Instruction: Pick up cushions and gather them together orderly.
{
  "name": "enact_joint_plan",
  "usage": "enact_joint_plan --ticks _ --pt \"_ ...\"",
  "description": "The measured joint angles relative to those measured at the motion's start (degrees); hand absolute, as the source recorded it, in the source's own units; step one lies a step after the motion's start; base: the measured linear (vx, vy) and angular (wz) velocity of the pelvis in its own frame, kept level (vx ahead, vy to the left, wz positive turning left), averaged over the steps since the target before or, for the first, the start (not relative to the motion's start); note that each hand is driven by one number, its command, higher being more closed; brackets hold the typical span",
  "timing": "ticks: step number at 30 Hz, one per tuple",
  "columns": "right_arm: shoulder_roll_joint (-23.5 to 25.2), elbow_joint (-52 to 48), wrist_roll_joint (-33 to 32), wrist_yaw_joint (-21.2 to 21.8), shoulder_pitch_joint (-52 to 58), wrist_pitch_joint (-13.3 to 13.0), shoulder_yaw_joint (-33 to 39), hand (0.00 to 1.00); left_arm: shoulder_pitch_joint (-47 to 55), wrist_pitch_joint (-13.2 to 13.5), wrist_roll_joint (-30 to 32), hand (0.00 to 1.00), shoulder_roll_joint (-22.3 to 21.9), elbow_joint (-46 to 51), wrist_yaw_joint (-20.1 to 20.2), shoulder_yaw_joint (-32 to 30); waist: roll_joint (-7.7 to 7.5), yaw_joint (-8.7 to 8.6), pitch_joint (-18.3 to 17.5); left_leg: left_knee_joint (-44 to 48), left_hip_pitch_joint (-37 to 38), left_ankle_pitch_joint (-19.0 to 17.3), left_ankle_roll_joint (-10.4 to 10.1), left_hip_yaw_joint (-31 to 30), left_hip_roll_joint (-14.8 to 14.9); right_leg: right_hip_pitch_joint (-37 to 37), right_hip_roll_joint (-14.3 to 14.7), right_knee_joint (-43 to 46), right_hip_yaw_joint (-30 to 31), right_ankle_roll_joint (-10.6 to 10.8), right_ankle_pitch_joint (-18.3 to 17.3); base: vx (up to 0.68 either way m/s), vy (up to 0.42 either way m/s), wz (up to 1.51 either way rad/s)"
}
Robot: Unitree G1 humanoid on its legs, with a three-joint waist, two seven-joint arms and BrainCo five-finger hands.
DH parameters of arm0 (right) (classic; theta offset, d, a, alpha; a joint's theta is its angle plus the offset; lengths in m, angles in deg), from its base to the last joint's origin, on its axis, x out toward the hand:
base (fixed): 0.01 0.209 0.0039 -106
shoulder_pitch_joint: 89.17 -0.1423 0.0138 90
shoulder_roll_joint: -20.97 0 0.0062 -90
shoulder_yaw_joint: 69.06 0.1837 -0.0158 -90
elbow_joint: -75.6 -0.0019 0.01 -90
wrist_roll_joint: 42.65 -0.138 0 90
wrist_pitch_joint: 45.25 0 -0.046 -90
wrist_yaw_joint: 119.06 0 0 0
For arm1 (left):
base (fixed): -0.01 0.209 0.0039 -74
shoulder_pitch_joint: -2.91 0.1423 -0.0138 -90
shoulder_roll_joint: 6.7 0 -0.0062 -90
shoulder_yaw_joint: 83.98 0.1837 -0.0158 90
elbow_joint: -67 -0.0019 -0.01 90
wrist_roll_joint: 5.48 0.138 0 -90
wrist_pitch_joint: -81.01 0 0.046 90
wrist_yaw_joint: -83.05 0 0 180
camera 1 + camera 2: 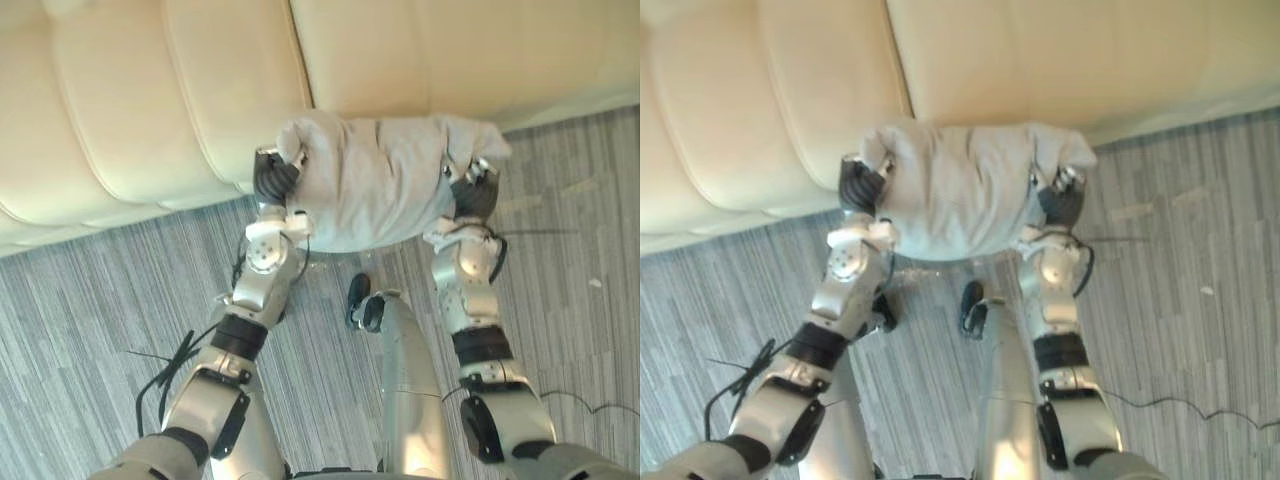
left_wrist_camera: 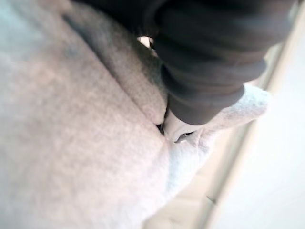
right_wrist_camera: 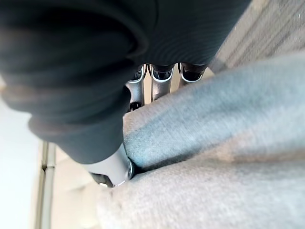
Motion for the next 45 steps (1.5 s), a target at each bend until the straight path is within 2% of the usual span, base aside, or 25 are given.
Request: enact_joint_plan --ticks 4,6,9,13,17,20,25,26,27,30,31,32,33,34,35,36,37,38,39,40,41,42,43,44,45 --pt "1.26 -4.67 0.31 0.26 8.17 0.04 -1.68 1.0 6.22 2.08 -1.21 1.0 -0.57 6.49 0.35 2.55 -0.2 0.01 -0.49 -6.87 11.49 0.53 -0.98 1.53 -1.41 11.16 0.07 -7.01 -0.16 0.83 1.18 0.06 -0.018 0.0" --pt "1.43 -5.86 2.56 0.27 13.17 0.64 -4.25 1.0 11.32 2.52 -1.48 1.0 -0.72 9.64 0.44 3.82 -0.48 0.1 -3.67 -11.89 18.2 1.3 -1.16 3.23 -2.37 17.57 0.2 -12.53 -0.16 1.37 2.48 0.1 0.036 -0.05" --pt "1.49 -10.84 6.04 0.27 19.04 1.82 -6.97 1.0 16.91 3.92 -2.41 1.0 -0.73 13.0 0.46 4.13 -0.66 0.49 -5.94 -17.02 26.68 1.81 -1.45 5.39 -3.22 25.7 0.59 -18.63 0.31 2.27 3.77 0.14 0.051 -0.11" --pt "1.5 -15.86 10.64 0.28 23.83 2.82 -8.74 1.0 22.55 5.69 -3.24 1.0 -0.62 15.46 0.46 4.77 -0.89 0.85 -11.4 -23.34 33.8 2.58 -1.9 8.03 -5.09 31.92 0.54 -25.27 1.65 3.19 5.34 0.15 0.042 -0.16" --pt "1.0 -15.24 13.0 0.28 24.88 3.64 -9.42 1.0 25.13 5.72 -3.29 1.0 0.6 15.06 0.46 6.1 -0.93 -0.01 -13.51 -30.22 41.04 4.89 -2.07 8.91 -8.28 37.84 -0.13 -30.52 2.87 3.7 6.47 0.15 0.022 -0.07" --pt "-0.87 -12.62 13.6 0.42 24.78 4.12 -9.98 1.0 25.49 5.24 -3.31 1.0 2.41 13.61 0.46 6.88 -0.61 -0.34 -14.98 -34.14 43.6 7.19 -1.67 7.76 -9.83 40.88 -0.15 -34.22 3.12 3.61 7.99 0.13 -0.016 -0.07" --pt "-2.18 -10.28 13.65 0.81 24.77 5.61 -10.73 1.0 27.84 3.86 -5.61 1.0 2.82 11.62 0.47 7.17 -0.1 -0.76 -15.15 -31.88 45.55 7.31 -1.66 5.06 -10.01 44.5 -0.04 -34.82 3.09 3.48 8.03 0.05 -0.005 -0.02" --pt "-2.61 -10.16 13.67 0.81 24.78 5.61 -10.91 1.0 28.81 3.63 -6.1 1.0 2.78 11.62 0.47 7.18 0.1 -0.87 -15.11 -27.65 44.18 7.31 -1.65 3.98 -9.29 45.31 -0.03 -34.68 2.89 3.31 7.58 -0.08 0.053 0.29" --pt "-3.74 -10.17 14.0 0.81 24.88 5.64 -11.15 1.0 31.96 3.43 -7.44 1.0 2.32 11.62 0.58 7.19 1.36 -0.94 -15.06 -12.36 39.89 7.32 -1.65 2.58 -6.17 46.58 -0.79 -28.08 2.25 3.18 1.22 -0.17 0.068 0.42" --pt "-3.79 -10.2 14.25 0.81 24.81 5.64 -11.14 1.0 32.54 3.45 -7.86 1.0 2.32 11.62 1.26 7.26 2.3 -0.68 -16.26 -16.51 38.96 7.21 -1.57 2.81 -7.36 43.41 -1.39 -27.0 2.21 3.06 0.69 -0.1 0.018 0.28" --pt "-3.77 -10.2 14.24 0.81 24.87 6.16 -11.14 1.0 32.8 3.38 -7.9 1.0 2.24 11.61 1.53 7.24 2.96 -0.74 -15.94 -16.64 38.35 7.25 -1.63 2.74 -7.07 43.37 -1.16 -27.51 2.27 2.17 1.21 -0.02 -0.004 0.27" --pt "-3.75 -10.19 14.24 0.81 24.85 6.76 -11.14 1.0 33.16 3.32 -7.92 1.0 2.12 11.61 1.55 7.2 3.43 -0.89 -15.76 -14.93 37.69 7.77 -1.94 2.76 -6.22 44.16 -0.57 -28.32 2.16 1.93 1.37 -0.02 -0.005 0.24" --pt "-3.7 -9.95 14.25 0.84 24.97 7.53 -11.15 1.0 34.05 3.2 -7.98 1.0 1.92 11.29 1.6 7.15 3.6 -0.96 -15.42 -15.66 37.01 5.79 -3.22 2.59 -6.12 46.04 0.08 -30.32 2.24 1.63 1.95 0.02 0.03 0.08" --pt "-3.92 -8.85 14.72 0.92 24.99 7.72 -11.11 1.0 35.62 2.89 -8.64 1.0 1.27 11.03 1.7 7.18 3.94 -1.02 -17.23 -29.02 39.2 6.74 -4.53 1.36 -8.64 46.71 -0.14 -33.25 2.4 2.15 2.74 0.04 0.092 -0.3" --pt "-4.5 -8.82 15.47 1.0 24.18 7.67 -11.12 1.0 36.23 2.94 -8.89 1.0 0.55 11.02 1.77 7.13 4.73 -0.04 -17.74 -33.72 40.06 9.27 -3.26 0.56 -9.67 46.34 -0.01 -33.75 3.81 2.67 2.58 0.07 0.144 -0.44" --pt "-4.47 -8.84 15.53 1.06 23.93 7.68 -11.12 1.0 36.28 2.9 -8.89 1.0 0.56 11.01 1.77 7.13 4.8 0.12 -17.78 -33.22 39.9 9.27 -2.93 0.66 -9.86 46.45 0.01 -33.62 4.58 2.82 2.49 0.12 0.187 -0.68" --pt "-4.39 -8.81 15.72 1.08 23.77 7.7 -11.08 1.0 36.29 2.78 -8.9 1.0 0.62 11.01 1.8 7.08 4.72 0.24 -17.93 -32.62 40.02 9.23 -0.95 1.5 -11.39 46.29 -0.84 -32.84 6.53 3.29 2.19 0.16 0.203 -0.4" --pt "-4.37 -8.77 15.75 1.08 24.09 7.71 -11.07 1.0 36.62 2.46 -8.9 1.0 0.59 11.01 1.82 7.07 3.72 -0.19 -18.3 -32.34 40.18 8.28 0.59 2.65 -12.8 46.04 -2.43 -32.39 7.16 4.2 1.63 0.22 0.25 -0.28" --pt "-4.42 -8.75 15.81 1.12 24.52 7.69 -10.59 1.0 36.94 2.07 -8.87 1.0 0.39 11.01 2.34 7.22 3.32 -1.42 -19.08 -32.74 40.93 6.64 1.06 2.9 -14.55 45.91 -4.18 -30.97 7.4 5.21 1.69 0.22 0.2 -0.08" --pt "-4.41 -8.71 15.84 1.13 24.5 7.69 -10.43 1.0 36.94 1.96 -8.85 1.0 0.34 11.06 2.57 7.21 2.99 -1.74 -19.05 -32.89 41.13 6.27 1.13 3.24 -15.21 44.89 -4.56 -28.84 8.2 5.16 1.94 0.26 0.203 -0.03" --pt "-4.39 -8.49 15.95 1.14 24.54 7.71 -10.22 1.0 36.92 1.67 -8.84 1.0 0.16 11.02 2.65 7.25 2.16 -2.23 -19.01 -32.81 41.59 5.48 2.45 4.43 -16.81 40.19 -6.15 -20.32 10.36 5.19 3.31 0.28 0.186 -0.06" --pt "-4.28 -7.21 15.96 1.15 24.49 7.71 -9.99 1.0 36.95 1.05 -8.81 1.0 0.19 10.84 2.65 7.38 2.0 -2.35 -18.99 -32.55 42.87 5.22 3.12 5.26 -17.39 37.58 -6.73 -14.1 11.38 4.88 5.85 0.32 0.214 -0.07" --pt "-4.08 -5.9 15.97 1.2 24.31 7.73 -10.0 1.0 36.97 0.69 -8.77 1.0 0.31 10.81 2.65 7.38 2.04 -2.33 -18.96 -32.8 44.22 4.75 3.71 5.45 -17.51 36.64 -7.09 -10.99 11.08 4.43 8.15 0.33 0.155 -0.09" --pt "-3.78 -4.27 15.97 1.44 24.31 7.75 -10.13 1.0 36.99 0.56 -8.63 1.0 0.41 10.79 2.65 7.38 2.17 -2.72 -18.89 -34.75 46.83 4.57 4.01 5.42 -17.55 36.22 -7.17 -9.23 10.42 2.92 8.61 0.26 0.094 -0.08" --pt "-3.67 -4.11 15.97 1.69 24.33 7.83 -10.19 1.0 36.97 0.69 -8.59 1.0 0.5 10.81 2.65 7.38 2.24 -2.73 -18.87 -35.67 47.64 4.6 3.97 5.38 -17.57 36.17 -6.93 -8.92 9.83 2.6 7.91 0.22 0.062 -0.09"
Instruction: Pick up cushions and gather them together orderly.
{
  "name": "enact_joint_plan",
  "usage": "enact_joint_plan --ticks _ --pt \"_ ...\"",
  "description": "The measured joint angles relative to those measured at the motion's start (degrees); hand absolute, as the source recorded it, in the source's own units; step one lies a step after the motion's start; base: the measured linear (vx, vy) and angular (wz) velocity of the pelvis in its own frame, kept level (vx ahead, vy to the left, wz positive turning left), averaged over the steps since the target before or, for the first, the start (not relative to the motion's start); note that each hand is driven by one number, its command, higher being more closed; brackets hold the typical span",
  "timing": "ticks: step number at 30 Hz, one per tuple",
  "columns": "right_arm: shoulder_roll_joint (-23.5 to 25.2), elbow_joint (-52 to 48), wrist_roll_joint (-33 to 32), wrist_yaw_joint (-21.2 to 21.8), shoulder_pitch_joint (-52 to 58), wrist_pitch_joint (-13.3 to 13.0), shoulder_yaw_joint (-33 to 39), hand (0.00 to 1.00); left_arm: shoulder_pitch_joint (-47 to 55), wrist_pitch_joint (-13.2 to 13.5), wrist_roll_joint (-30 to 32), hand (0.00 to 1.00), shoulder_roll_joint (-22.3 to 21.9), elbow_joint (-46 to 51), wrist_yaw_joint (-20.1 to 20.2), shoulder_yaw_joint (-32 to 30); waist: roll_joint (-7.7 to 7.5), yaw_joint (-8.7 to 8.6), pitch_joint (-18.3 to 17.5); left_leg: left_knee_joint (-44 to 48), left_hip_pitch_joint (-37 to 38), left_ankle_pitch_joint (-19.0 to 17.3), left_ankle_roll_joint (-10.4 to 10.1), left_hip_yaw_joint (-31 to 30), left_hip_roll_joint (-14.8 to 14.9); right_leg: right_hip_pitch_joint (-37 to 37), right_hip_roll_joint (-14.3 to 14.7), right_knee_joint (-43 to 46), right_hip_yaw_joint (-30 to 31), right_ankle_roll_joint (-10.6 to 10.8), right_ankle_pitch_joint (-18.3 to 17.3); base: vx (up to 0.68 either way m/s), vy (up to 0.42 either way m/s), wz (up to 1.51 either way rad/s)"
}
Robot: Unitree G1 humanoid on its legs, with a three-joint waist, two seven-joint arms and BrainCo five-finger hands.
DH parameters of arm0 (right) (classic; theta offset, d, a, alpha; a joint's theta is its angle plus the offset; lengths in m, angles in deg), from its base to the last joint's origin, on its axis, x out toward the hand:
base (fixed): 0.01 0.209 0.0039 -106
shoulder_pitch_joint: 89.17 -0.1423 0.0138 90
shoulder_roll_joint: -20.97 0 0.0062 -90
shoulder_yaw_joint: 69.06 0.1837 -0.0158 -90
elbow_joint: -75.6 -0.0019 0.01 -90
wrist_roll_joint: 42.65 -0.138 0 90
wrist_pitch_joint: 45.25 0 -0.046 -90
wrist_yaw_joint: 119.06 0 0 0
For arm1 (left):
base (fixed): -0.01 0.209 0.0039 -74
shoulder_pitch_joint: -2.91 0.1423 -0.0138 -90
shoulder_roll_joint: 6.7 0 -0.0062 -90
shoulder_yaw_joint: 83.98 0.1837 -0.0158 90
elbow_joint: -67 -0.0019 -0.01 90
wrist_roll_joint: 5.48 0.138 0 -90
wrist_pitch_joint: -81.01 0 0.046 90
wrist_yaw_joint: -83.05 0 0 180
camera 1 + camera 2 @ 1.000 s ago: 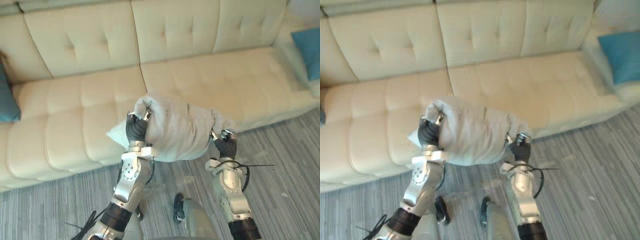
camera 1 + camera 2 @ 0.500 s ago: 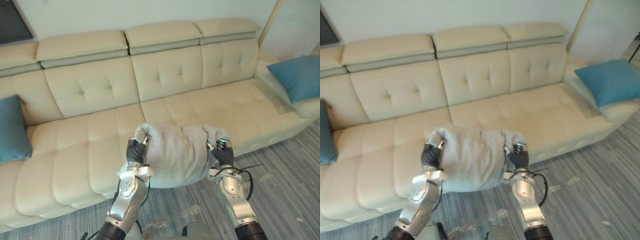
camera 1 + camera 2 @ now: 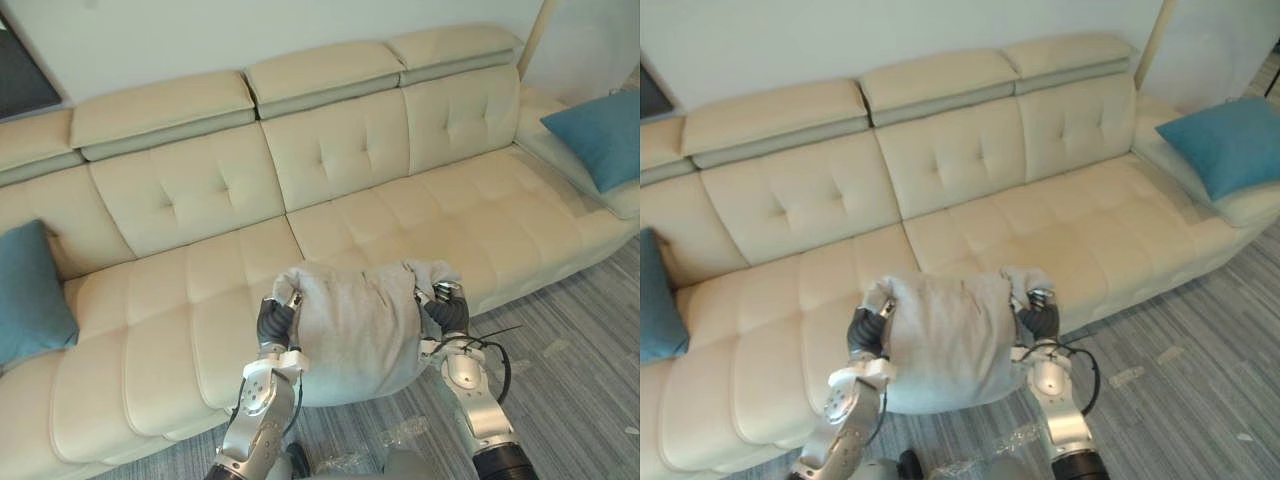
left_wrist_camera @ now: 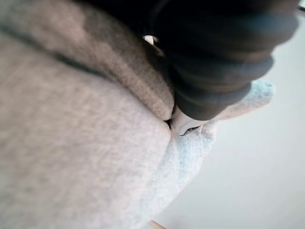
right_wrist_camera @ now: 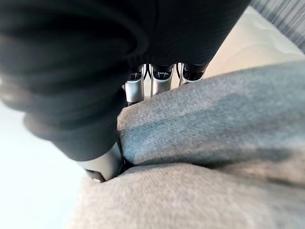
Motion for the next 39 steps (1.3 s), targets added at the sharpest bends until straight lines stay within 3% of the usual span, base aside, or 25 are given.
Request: enact_joint_plan --ticks 2,3,4,5,6,7,8,9,11,13,15,17,18,19,20,22,24,30,35,39 --pt "-0.06 -0.05 0.03 0.66 -0.01 0.0 -0.89 1.0 -0.11 1.53 0.03 1.0 0.36 0.24 0.01 0.0 0.41 -0.03 -0.03 -3.8 2.53 0.64 -0.92 -0.05 0.07 -1.04 1.4 -2.02 -1.71 0.03 -3.4 0.17 0.014 -0.1" --pt "-0.66 -0.05 0.03 0.75 0.06 0.0 -1.04 1.0 -0.92 2.07 0.03 1.0 0.45 0.39 0.12 0.0 0.9 -0.2 0.02 -6.54 3.77 1.37 -1.71 -0.16 0.31 -1.92 3.73 -9.44 -2.28 0.72 -4.41 0.14 -0.036 -0.01" --pt "-0.76 -0.06 0.03 0.76 0.05 0.0 -1.05 1.0 -1.22 2.08 0.03 1.0 0.47 0.38 0.15 0.01 1.06 -0.27 0.1 -6.9 3.87 1.43 -1.8 -0.32 0.43 -2.06 4.31 -11.55 -2.36 0.73 -4.34 0.21 -0.109 0.11" --pt "-1.68 -0.07 0.02 0.77 0.08 0.0 -1.05 1.0 -2.3 1.95 0.02 1.0 0.53 0.34 0.32 0.15 1.58 -0.67 0.41 -8.75 4.52 1.9 -2.6 -1.07 0.65 -2.78 6.26 -20.32 -2.05 0.63 -2.05 0.25 -0.147 0.28" --pt "-2.02 -0.12 -0.01 0.79 0.22 -0.01 -1.04 1.0 -2.95 1.8 0.04 1.0 0.99 0.31 0.75 0.43 1.68 -1.3 0.4 -9.87 4.81 2.4 -3.48 -1.77 0.56 -2.23 7.6 -30.66 -0.9 1.12 3.37 0.27 -0.163 0.36" --pt "-2.12 -0.14 -0.02 0.8 0.4 -0.01 -1.04 1.0 -3.05 1.76 0.04 1.0 1.34 0.29 1.14 0.55 1.41 -1.54 0.37 -10.13 5.03 2.39 -3.97 -2.17 0.19 -1.5 7.71 -34.41 -0.39 1.51 5.73 0.28 -0.188 0.58" --pt "-2.16 -0.21 -0.02 0.8 1.42 -0.02 -0.87 1.0 -3.14 1.62 0.07 1.0 2.26 -0.17 2.15 1.17 -0.37 -1.97 0.54 -10.69 6.68 1.78 -5.27 -3.82 -1.46 -0.83 6.9 -36.64 1.96 1.67 15.6 0.28 -0.214 0.41" --pt "-3.27 -0.28 0.0 0.82 2.18 0.06 -0.14 1.0 -2.79 1.17 0.04 1.0 1.02 -1.24 2.5 1.97 1.95 -1.66 0.77 -10.79 7.53 1.5 -6.17 -4.37 0.31 -0.93 8.32 -34.19 1.17 0.92 13.52 0.29 -0.217 0.35" --pt "-3.93 -1.04 0.0 0.82 3.38 0.07 1.39 1.0 -2.57 0.85 0.06 1.0 0.21 -1.33 2.79 3.38 4.11 -1.14 0.61 -10.32 7.64 0.86 -7.44 -4.5 2.59 -0.97 9.68 -32.36 -1.24 -0.22 11.04 0.21 -0.149 0.13" --pt "-3.83 -3.3 -0.01 0.82 5.32 0.37 2.95 1.0 -2.57 0.44 0.07 1.0 -0.83 -1.32 3.17 4.07 3.95 -1.04 0.73 -7.6 7.22 1.07 -8.0 -4.36 4.14 -0.14 9.97 -30.35 -3.22 -1.23 8.77 0.2 -0.164 0.52" --pt "-3.8 -7.98 -0.03 0.82 8.42 0.53 3.62 1.0 -2.44 0.24 0.06 1.0 -1.66 -1.29 3.35 4.17 3.2 -0.96 1.45 1.16 5.12 0.63 -8.64 -4.27 6.67 3.31 9.95 -29.97 -5.77 -1.89 7.0 0.15 -0.167 0.66" --pt "-3.82 -16.54 -0.07 0.82 12.02 0.28 4.55 1.0 -1.63 0.82 0.04 1.0 -2.13 -0.26 3.37 3.91 2.36 0.46 1.77 14.37 0.76 0.93 -7.51 -2.3 11.0 6.71 10.24 -29.8 -7.95 -2.19 4.18 0.06 -0.101 0.35" --pt "-3.8 -17.46 -0.08 0.82 12.19 0.11 4.75 1.0 -1.43 0.9 0.03 1.0 -2.23 0.15 3.4 3.92 2.48 0.48 1.51 14.87 0.51 0.85 -6.55 -1.97 11.27 6.87 10.25 -29.92 -8.11 -1.76 3.66 0.05 -0.011 0.28" --pt "-3.8 -18.93 -0.16 0.82 12.21 -0.47 5.39 1.0 -1.17 1.14 0.02 1.0 -2.47 0.71 3.87 3.94 2.96 0.45 0.45 12.75 0.65 -0.25 -4.7 -1.35 10.88 6.46 10.23 -30.27 -8.02 -1.72 3.11 0.06 0.048 0.23" --pt "-3.81 -19.09 -0.22 0.82 11.7 -1.33 5.75 1.0 -1.15 1.35 0.03 1.0 -2.76 1.08 4.18 3.95 3.36 0.47 -0.55 7.24 1.47 -1.33 -4.71 -1.41 9.49 4.9 10.17 -30.6 -7.94 -0.83 3.68 0.07 0.068 0.16" --pt "-3.78 -18.49 -0.21 0.82 10.74 -1.6 5.86 1.0 -1.17 1.65 0.03 1.0 -2.97 1.08 4.29 3.97 4.17 0.39 -1.09 0.07 3.56 -1.42 -5.77 -1.56 7.83 3.49 10.27 -31.44 -7.69 -0.17 4.88 0.05 0.072 0.01" --pt "-1.94 -14.23 -0.22 1.03 9.31 -1.5 6.87 1.0 -1.39 1.12 0.04 1.0 -2.6 0.41 4.32 4.09 3.82 0.28 -0.86 -7.52 4.88 0.36 -8.03 -1.53 5.71 2.99 10.3 -35.21 -6.85 -0.99 9.11 0.06 0.118 -0.03" --pt "-1.56 -11.36 -0.22 1.13 7.97 -1.13 6.78 1.0 -2.31 0.82 0.15 1.0 -1.81 -0.22 4.33 4.13 3.79 -0.17 -0.89 -11.05 5.44 1.96 -7.1 -1.4 3.11 4.54 9.4 -42.19 -4.5 0.19 13.63 0.01 0.082 -0.13" --pt "-1.8 -9.41 -0.23 1.12 2.65 -1.03 6.65 1.0 -4.67 0.57 1.04 1.0 0.86 -0.21 4.22 4.11 2.56 -0.28 -0.6 -11.51 3.84 1.85 -6.9 -1.97 1.97 5.14 8.89 -48.47 -3.23 0.21 18.02 -0.08 0.014 -0.07" --pt "-2.57 -9.02 -0.36 1.03 -1.83 -1.03 6.01 1.0 -6.99 0.61 1.65 1.0 0.94 -0.21 3.52 2.8 2.1 -0.39 -0.34 -11.14 1.69 1.79 -6.82 -2.56 1.52 4.71 8.33 -51.17 -3.13 -0.28 19.44 -0.1 -0.026 0.03"
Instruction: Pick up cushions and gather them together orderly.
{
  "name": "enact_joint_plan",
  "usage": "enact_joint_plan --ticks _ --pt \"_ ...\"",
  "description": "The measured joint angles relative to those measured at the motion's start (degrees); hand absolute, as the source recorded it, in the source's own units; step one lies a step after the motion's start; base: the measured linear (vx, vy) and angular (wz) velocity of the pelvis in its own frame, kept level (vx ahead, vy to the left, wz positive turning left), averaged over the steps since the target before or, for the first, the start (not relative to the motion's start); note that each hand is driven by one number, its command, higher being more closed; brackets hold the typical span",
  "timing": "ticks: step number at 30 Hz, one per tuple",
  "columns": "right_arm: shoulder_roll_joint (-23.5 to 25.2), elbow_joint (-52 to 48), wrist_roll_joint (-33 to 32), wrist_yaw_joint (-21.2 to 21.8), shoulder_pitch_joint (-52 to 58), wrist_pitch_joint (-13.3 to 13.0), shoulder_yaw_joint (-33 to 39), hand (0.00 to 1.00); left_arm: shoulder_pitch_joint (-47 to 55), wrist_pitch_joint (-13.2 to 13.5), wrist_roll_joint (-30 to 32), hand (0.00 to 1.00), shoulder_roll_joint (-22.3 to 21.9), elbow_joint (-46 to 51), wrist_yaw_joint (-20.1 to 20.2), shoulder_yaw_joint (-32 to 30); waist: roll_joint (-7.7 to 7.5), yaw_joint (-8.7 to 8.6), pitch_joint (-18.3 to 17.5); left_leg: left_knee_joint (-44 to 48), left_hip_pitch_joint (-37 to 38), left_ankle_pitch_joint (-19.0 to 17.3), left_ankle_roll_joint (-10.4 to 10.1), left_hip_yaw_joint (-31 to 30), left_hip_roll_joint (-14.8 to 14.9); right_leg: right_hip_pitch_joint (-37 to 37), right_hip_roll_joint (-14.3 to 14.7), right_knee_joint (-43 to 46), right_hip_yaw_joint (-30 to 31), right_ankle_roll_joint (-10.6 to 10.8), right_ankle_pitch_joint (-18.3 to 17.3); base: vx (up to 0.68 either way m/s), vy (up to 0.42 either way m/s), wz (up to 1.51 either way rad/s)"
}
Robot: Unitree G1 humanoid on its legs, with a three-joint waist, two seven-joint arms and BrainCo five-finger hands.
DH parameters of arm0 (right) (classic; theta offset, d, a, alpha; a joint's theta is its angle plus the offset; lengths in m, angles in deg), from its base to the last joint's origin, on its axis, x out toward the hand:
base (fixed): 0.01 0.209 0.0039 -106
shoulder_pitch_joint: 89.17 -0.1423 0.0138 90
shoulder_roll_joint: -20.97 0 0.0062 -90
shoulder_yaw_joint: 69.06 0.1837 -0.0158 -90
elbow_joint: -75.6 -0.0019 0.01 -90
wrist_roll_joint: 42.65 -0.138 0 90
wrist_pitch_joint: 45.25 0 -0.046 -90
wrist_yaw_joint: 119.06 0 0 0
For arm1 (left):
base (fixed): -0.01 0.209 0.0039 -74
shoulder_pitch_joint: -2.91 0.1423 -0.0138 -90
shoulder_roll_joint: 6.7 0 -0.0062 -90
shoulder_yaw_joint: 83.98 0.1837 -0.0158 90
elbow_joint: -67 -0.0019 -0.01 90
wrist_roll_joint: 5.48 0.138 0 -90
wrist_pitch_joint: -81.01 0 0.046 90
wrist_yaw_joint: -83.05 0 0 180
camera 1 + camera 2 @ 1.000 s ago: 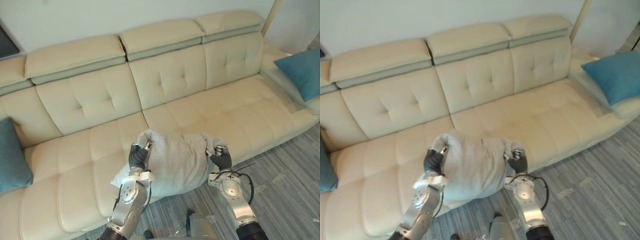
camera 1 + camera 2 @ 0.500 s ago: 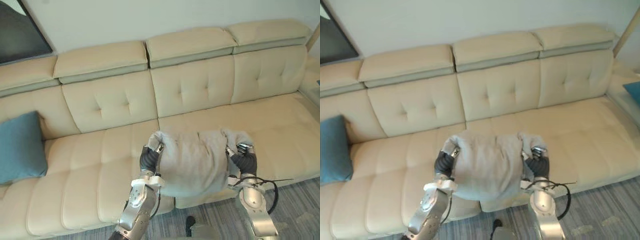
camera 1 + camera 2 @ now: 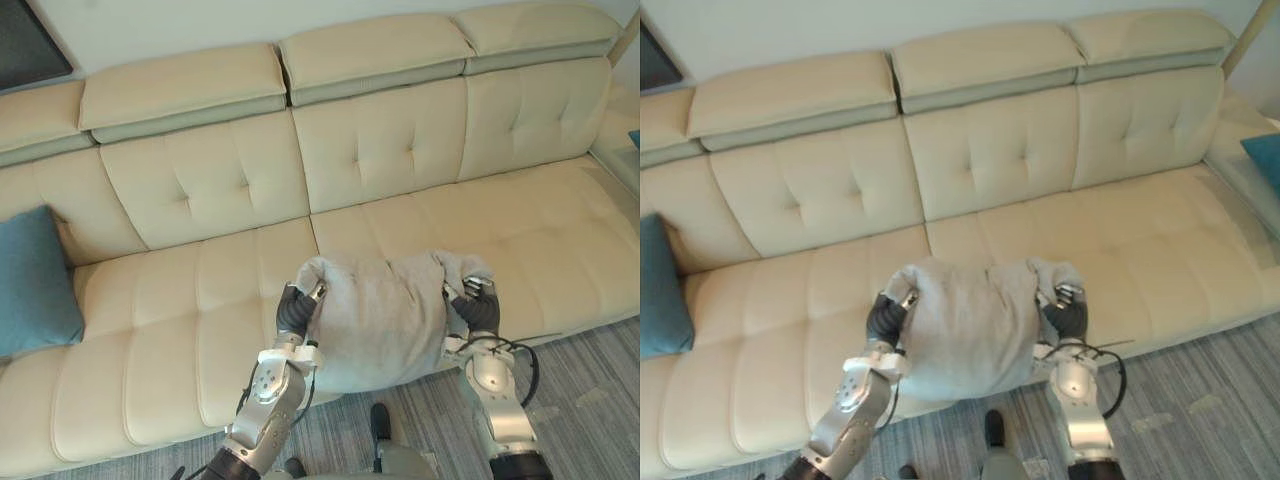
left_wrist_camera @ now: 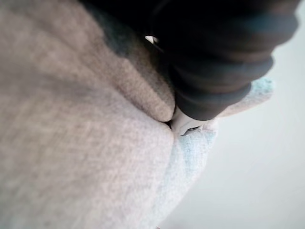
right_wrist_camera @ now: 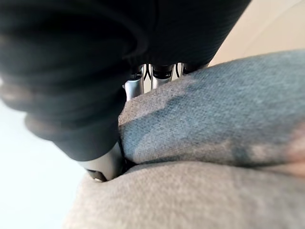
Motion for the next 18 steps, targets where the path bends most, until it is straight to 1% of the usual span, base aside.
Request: enact_joint_plan --ticks 3,4,5,6,8,9,10,11,13,14,15,16,17,18 --pt "-1.58 0.14 -0.32 -0.29 -7.28 -0.01 -1.92 1.0 -4.76 0.23 1.61 1.0 0.55 0.06 -1.99 -3.25 -0.22 -0.16 0.39 1.46 -4.45 0.23 0.23 -0.06 -0.13 -3.99 -0.39 0.1 0.37 0.02 1.27 -0.1 -0.033 0.02" --pt "-1.55 0.68 -0.36 -0.56 -11.1 -0.01 -2.0 1.0 -7.65 0.36 1.63 1.0 1.06 0.05 -2.65 -4.46 -0.34 -0.19 1.42 2.38 -6.04 0.39 0.37 -0.12 -0.1 -5.19 -0.48 0.08 0.41 0.4 2.26 -0.09 -0.025 0.03" --pt "-1.54 2.5 -0.5 -1.17 -16.46 -0.06 -2.14 1.0 -11.56 0.42 1.73 1.0 1.54 -0.02 -4.21 -5.82 -0.45 -0.23 2.98 3.18 -7.51 0.55 0.4 -0.15 -0.02 -6.28 -0.53 0.08 0.43 0.26 3.18 -0.1 -0.024 0.03" --pt "-1.57 3.31 -0.77 -1.41 -18.64 -0.06 -2.14 1.0 -13.22 0.42 1.84 1.0 1.61 -0.19 -4.69 -6.44 -0.47 -0.21 3.89 3.54 -7.65 0.63 0.39 -0.15 -0.01 -6.39 -0.56 0.08 0.42 0.31 3.42 -0.1 -0.004 0.03" --pt "-1.69 6.52 -2.12 -3.07 -26.92 -0.11 -2.17 1.0 -20.86 1.03 2.73 1.0 1.61 -2.64 -6.95 -8.93 -0.38 0.07 4.85 5.05 -11.13 0.67 0.42 -0.27 0.33 -9.02 -0.61 0.25 0.3 0.18 4.26 -0.08 0.013 0.05" --pt "-1.72 7.17 -2.2 -3.45 -28.74 -0.1 -2.16 1.0 -22.92 1.1 3.01 1.0 1.67 -3.54 -7.44 -9.57 -0.42 0.23 5.04 5.47 -11.83 0.71 0.43 -0.29 0.36 -9.74 -0.62 0.42 0.26 0.14 4.38 -0.06 0.015 0.09" --pt "-1.93 8.21 -2.26 -4.2 -32.76 -0.1 -2.15 1.0 -27.64 1.19 3.8 1.0 1.79 -5.73 -8.53 -11.13 -0.39 0.32 6.51 6.11 -12.56 0.75 0.48 -0.5 0.53 -10.11 -0.64 0.71 0.04 0.14 4.49 -0.05 0.015 0.1" --pt "-1.94 9.46 -2.38 -4.92 -36.68 -0.1 -2.12 1.0 -31.88 1.3 3.82 1.0 2.34 -7.85 -9.51 -12.45 -0.38 0.32 7.24 6.84 -13.69 0.77 0.48 -0.79 0.67 -11.19 -0.62 1.32 -0.06 0.14 4.49 -0.05 0.015 0.11" --pt "-2.15 10.77 -2.47 -5.74 -42.11 -0.16 -2.02 1.0 -37.47 1.95 3.83 1.0 3.79 -10.64 -10.9 -13.66 -0.37 0.29 7.88 7.0 -15.53 1.09 0.57 -1.18 0.66 -13.04 -0.72 2.15 -0.21 0.13 4.5 -0.07 0.006 0.15" --pt "-3.19 13.03 -2.47 -6.87 -48.37 -0.37 -1.96 1.0 -43.41 2.32 3.84 1.0 4.97 -13.9 -11.98 -14.89 -0.25 0.26 9.56 6.92 -16.49 1.72 0.65 -1.76 0.46 -14.08 -0.92 2.93 -0.28 0.13 4.5 -0.06 0.0 0.24" --pt "-3.98 14.84 -2.47 -7.31 -52.1 -0.58 -1.95 1.0 -46.9 2.43 3.87 1.0 5.59 -16.09 -12.5 -15.42 -0.3 0.33 10.4 6.82 -17.19 2.09 0.7 -1.94 0.38 -14.84 -1.05 3.16 -0.37 0.13 4.5 -0.05 -0.002 0.21" --pt "-4.27 15.94 -2.47 -7.48 -54.32 -0.67 -1.95 1.0 -48.71 2.52 3.87 1.0 6.03 -17.32 -12.63 -15.79 -0.33 0.33 10.58 6.83 -17.88 2.28 0.7 -2.01 0.33 -15.63 -1.13 3.39 -0.37 0.13 4.5 -0.06 -0.01 0.2" --pt "-4.83 19.57 -2.46 -7.9 -61.86 -1.02 -1.9 1.0 -54.61 2.79 3.89 1.0 7.46 -21.14 -13.22 -17.43 -0.12 0.34 11.17 6.79 -20.47 3.12 0.83 -2.44 -0.03 -18.23 -1.5 3.76 -0.45 0.2 5.22 -0.07 -0.01 0.18" --pt "-4.9 22.01 -2.46 -8.21 -66.01 -1.3 -1.85 1.0 -57.74 2.83 3.89 1.0 8.01 -23.41 -13.45 -18.84 -0.04 0.31 11.27 6.79 -22.07 3.47 0.87 -2.52 -0.13 -19.73 -1.64 3.76 -0.35 0.25 5.7 -0.06 -0.008 0.17"
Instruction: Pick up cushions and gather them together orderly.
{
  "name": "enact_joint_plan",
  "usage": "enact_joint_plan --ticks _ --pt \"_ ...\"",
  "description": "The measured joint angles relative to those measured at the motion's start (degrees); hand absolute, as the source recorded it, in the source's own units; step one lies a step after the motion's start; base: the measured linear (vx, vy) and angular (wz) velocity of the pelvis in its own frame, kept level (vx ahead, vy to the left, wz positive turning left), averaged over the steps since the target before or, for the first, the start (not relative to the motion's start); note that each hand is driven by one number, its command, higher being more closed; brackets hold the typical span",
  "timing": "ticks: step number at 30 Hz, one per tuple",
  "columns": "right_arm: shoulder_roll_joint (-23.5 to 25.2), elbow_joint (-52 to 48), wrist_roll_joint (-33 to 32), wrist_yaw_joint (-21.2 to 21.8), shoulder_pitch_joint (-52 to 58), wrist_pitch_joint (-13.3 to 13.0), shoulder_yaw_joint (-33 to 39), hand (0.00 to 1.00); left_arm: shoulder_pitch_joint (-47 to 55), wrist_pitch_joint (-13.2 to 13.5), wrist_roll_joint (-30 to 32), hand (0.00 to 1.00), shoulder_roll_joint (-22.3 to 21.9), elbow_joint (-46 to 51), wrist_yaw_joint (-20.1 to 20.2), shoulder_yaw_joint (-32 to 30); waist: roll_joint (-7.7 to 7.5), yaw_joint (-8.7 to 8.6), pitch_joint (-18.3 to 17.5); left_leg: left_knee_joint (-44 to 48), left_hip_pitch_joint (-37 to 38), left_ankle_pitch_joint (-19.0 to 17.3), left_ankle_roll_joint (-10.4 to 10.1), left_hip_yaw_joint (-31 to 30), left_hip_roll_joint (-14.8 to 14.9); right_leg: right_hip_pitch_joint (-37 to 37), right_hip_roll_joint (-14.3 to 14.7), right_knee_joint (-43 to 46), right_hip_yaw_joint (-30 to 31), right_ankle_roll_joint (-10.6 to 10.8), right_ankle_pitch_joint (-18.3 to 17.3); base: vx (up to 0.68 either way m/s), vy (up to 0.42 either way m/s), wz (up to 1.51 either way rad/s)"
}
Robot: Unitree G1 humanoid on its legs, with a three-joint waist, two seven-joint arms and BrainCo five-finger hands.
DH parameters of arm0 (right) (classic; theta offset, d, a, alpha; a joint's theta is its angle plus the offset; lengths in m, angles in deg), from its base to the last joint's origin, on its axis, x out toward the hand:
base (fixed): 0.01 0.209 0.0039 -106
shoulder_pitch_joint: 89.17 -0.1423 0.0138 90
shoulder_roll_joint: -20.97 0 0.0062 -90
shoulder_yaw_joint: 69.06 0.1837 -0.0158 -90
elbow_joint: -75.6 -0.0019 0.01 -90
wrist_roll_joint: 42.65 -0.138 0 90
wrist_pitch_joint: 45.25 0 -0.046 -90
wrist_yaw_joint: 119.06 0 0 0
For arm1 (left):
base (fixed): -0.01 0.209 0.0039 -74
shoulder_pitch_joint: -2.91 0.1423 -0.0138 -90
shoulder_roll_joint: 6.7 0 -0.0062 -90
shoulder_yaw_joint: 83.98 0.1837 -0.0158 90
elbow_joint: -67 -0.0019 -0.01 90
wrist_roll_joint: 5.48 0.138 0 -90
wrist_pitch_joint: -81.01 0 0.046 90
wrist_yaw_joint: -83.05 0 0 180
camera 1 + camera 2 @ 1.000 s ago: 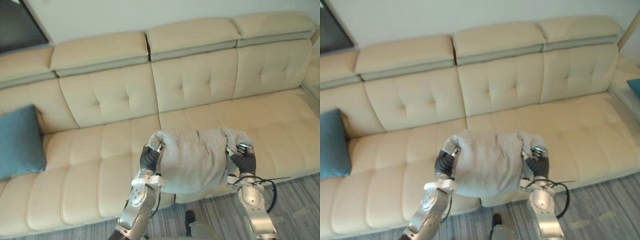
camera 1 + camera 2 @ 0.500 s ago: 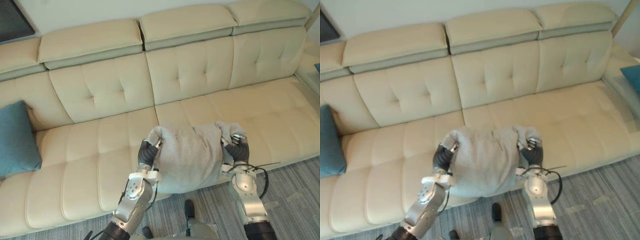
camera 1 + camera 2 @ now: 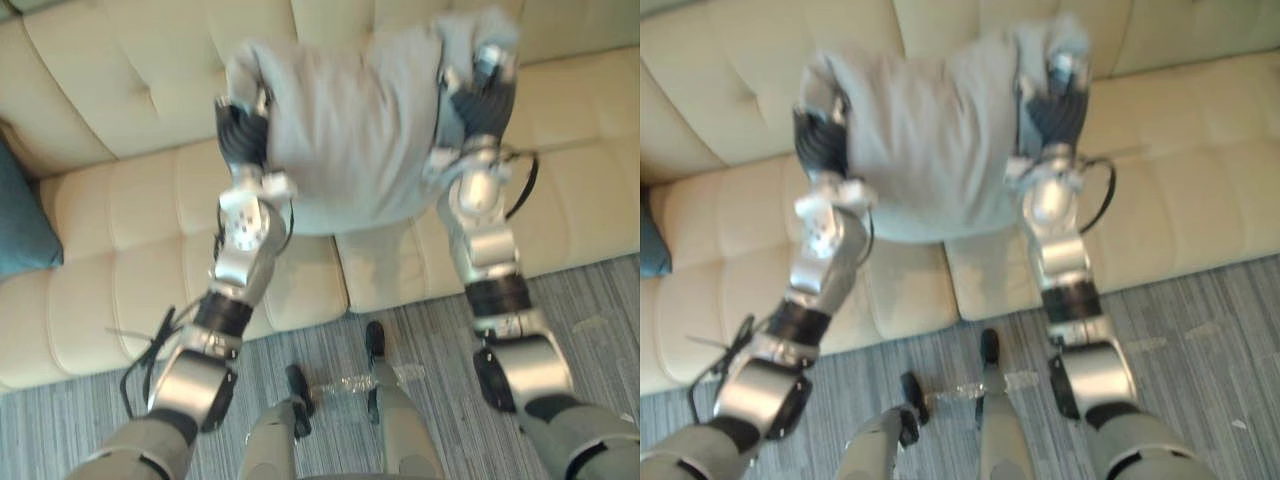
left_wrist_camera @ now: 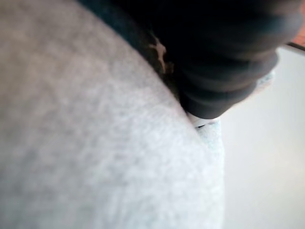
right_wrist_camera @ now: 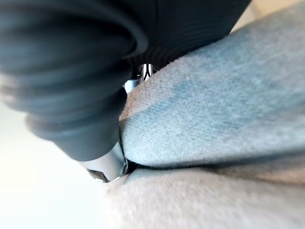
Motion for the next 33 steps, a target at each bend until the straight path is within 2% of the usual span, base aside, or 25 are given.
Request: enact_joint_plan --ticks 1,3,6,9,10,11,17,22,24,26,29,31,33 --pt "-0.1 0.9 0.0 -0.15 -1.56 -0.04 0.0 1.0 -1.3 0.01 0.01 1.0 0.13 -0.98 -0.1 -0.54 0.01 0.01 0.16 0.03 -0.56 0.12 0.01 -0.05 -0.02 -0.52 -0.04 -0.01 0.0 0.03 0.19 -0.04 0.0 0.12" --pt "-1.47 5.06 0.0 -1.33 -9.75 -0.81 0.05 1.0 -9.31 0.03 0.55 1.0 0.77 -6.82 -0.32 -2.99 0.14 0.02 3.12 0.14 -2.53 0.75 0.02 -1.05 0.0 -1.93 -0.12 -0.02 -0.07 0.33 1.08 -0.05 0.006 0.18" --pt "-2.45 7.37 -0.03 -1.97 -14.6 -1.69 0.57 1.0 -14.29 0.01 2.24 1.0 2.41 -10.36 -0.65 -3.73 0.32 0.0 3.36 0.08 -6.03 1.65 0.13 -1.97 -0.23 -5.02 -0.42 -0.09 -0.21 0.68 1.9 -0.04 0.018 0.25" --pt "-4.23 9.51 -0.51 -3.26 -21.05 -2.65 1.49 1.0 -21.12 -0.03 3.31 1.0 3.52 -12.75 -1.38 -4.75 1.31 0.7 6.33 -0.13 -9.88 2.92 0.29 -3.2 -0.81 -8.11 -1.06 -0.07 -0.99 0.67 2.38 -0.05 0.029 0.32" --pt "-4.24 9.51 -0.75 -3.49 -21.31 -2.79 1.64 0.0 -21.62 -0.03 3.31 1.0 3.82 -12.76 -1.38 -4.84 1.36 0.92 6.39 -0.18 -10.75 3.09 0.33 -3.24 -0.97 -8.94 -1.23 -0.08 -1.01 0.66 2.39 -0.03 0.023 0.16" --pt "-4.21 9.75 -1.91 -3.67 -21.34 -2.82 1.73 0.0 -21.92 -0.03 3.28 0.0 3.89 -12.77 -1.38 -5.39 1.47 1.36 6.5 -0.39 -12.09 3.39 0.29 -3.24 -1.2 -10.28 -1.48 -0.07 -1.02 0.66 2.39 -0.03 0.025 0.13" --pt "-4.17 11.58 -1.97 -5.09 -21.25 -2.71 3.51 0.0 -21.43 -0.03 3.07 0.0 1.96 -12.98 -1.34 -8.3 2.13 2.3 7.24 -1.19 -13.57 3.74 0.34 -3.14 -1.41 -12.44 -1.72 0.75 -1.1 0.65 2.38 -0.01 0.013 0.04" --pt "-4.33 6.58 -2.5 -6.2 -17.59 -2.78 7.74 0.0 -18.11 0.36 1.92 0.0 0.67 -9.2 -0.85 -9.82 2.13 2.62 7.23 -2.16 -12.78 4.08 0.14 -2.36 -1.08 -14.05 -1.58 4.41 -0.91 0.62 2.29 0.0 0.012 -0.04" --pt "-5.19 4.82 -2.93 -6.02 -15.77 -2.79 8.38 0.0 -16.0 0.36 1.81 0.0 0.68 -8.23 0.01 -10.38 2.13 2.53 7.23 -2.16 -12.37 4.08 0.14 -2.13 -1.03 -14.03 -1.57 5.04 -0.9 0.61 2.26 0.01 0.016 -0.03" --pt "-8.08 1.84 -3.28 -5.33 -12.49 -2.99 9.04 0.0 -12.67 0.35 1.41 0.0 1.17 -6.51 1.17 -11.28 2.12 2.57 7.23 -2.16 -11.98 4.08 0.14 -1.98 -0.88 -14.02 -1.53 6.0 -0.98 0.61 2.25 0.0 0.0 0.0" --pt "-12.91 -3.02 -7.08 -2.72 -5.08 -4.18 12.22 0.0 -7.76 0.16 0.68 0.0 3.39 -6.14 3.12 -13.15 2.07 2.47 7.2 -2.22 -11.09 4.07 0.14 -1.52 -0.47 -13.95 -1.28 8.08 -0.55 0.54 0.95 0.0 0.003 0.04" --pt "-16.73 -4.33 -9.88 0.28 0.54 -4.62 12.78 0.0 -3.32 -0.2 -0.35 0.0 7.73 -5.76 5.06 -15.97 1.97 2.42 7.17 -2.04 -10.3 4.03 0.12 -0.86 0.36 -13.84 -0.63 9.26 -0.19 0.6 0.61 0.02 -0.034 -0.11" --pt "-18.26 -4.33 -11.78 2.27 3.55 -4.67 13.77 0.0 -1.28 -0.56 -1.26 0.0 9.69 -5.56 6.49 -18.05 1.87 2.43 7.12 -1.92 -9.67 3.96 0.04 -0.45 0.74 -13.56 -0.34 9.68 0.06 0.98 0.32 0.02 -0.056 -0.13"
